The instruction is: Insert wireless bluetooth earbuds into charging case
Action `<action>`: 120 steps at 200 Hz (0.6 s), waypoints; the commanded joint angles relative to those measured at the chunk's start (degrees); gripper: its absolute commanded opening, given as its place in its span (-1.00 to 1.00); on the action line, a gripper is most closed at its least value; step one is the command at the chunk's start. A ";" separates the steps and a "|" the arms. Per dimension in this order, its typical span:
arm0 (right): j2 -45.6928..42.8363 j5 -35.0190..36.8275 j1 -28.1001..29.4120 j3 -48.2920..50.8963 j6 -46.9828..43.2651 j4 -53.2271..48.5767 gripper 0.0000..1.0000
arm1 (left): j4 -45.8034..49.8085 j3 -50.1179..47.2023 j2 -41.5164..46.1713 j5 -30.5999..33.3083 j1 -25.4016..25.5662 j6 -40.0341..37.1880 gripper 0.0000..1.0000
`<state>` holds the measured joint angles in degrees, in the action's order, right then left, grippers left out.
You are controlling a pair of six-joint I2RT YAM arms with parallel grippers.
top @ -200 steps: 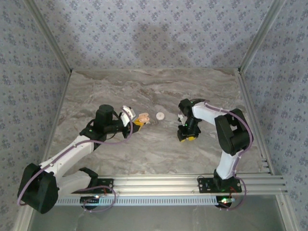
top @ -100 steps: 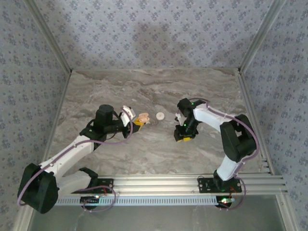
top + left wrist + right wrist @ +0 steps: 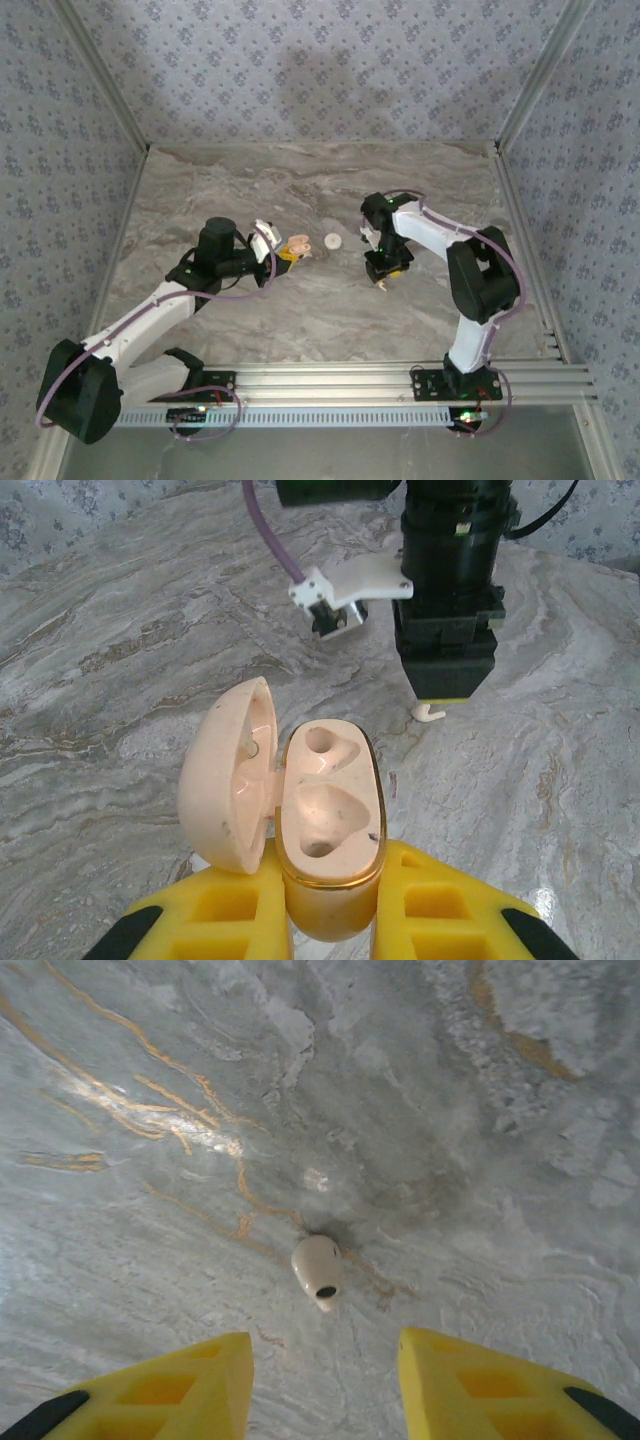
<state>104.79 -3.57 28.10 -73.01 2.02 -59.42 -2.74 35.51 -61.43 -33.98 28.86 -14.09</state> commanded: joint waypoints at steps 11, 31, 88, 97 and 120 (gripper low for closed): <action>3.31 -0.21 1.32 -2.48 -3.77 -1.17 -0.12 | 0.08 2.46 1.05 -0.74 -0.36 -0.56 -0.71; 4.74 -0.29 1.76 -2.66 -4.04 -0.75 -0.13 | 0.19 2.48 1.04 -0.73 -0.38 -0.59 -0.70; 7.23 0.55 2.09 -2.71 -4.55 -1.36 -0.22 | 0.37 2.54 0.87 -0.65 -0.36 -0.68 -0.70; 7.35 0.86 2.13 -2.73 -4.50 -1.49 -0.22 | 0.37 2.55 0.87 -0.65 -0.38 -0.68 -0.70; 7.37 0.84 2.22 -2.48 -4.07 -1.18 -0.28 | 0.37 2.54 0.79 -0.65 -0.33 -0.66 -0.70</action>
<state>111.61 -3.57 29.93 -74.52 -1.41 -59.18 -2.72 35.51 -61.43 -33.98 28.86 -14.11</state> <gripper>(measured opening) 0.374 0.195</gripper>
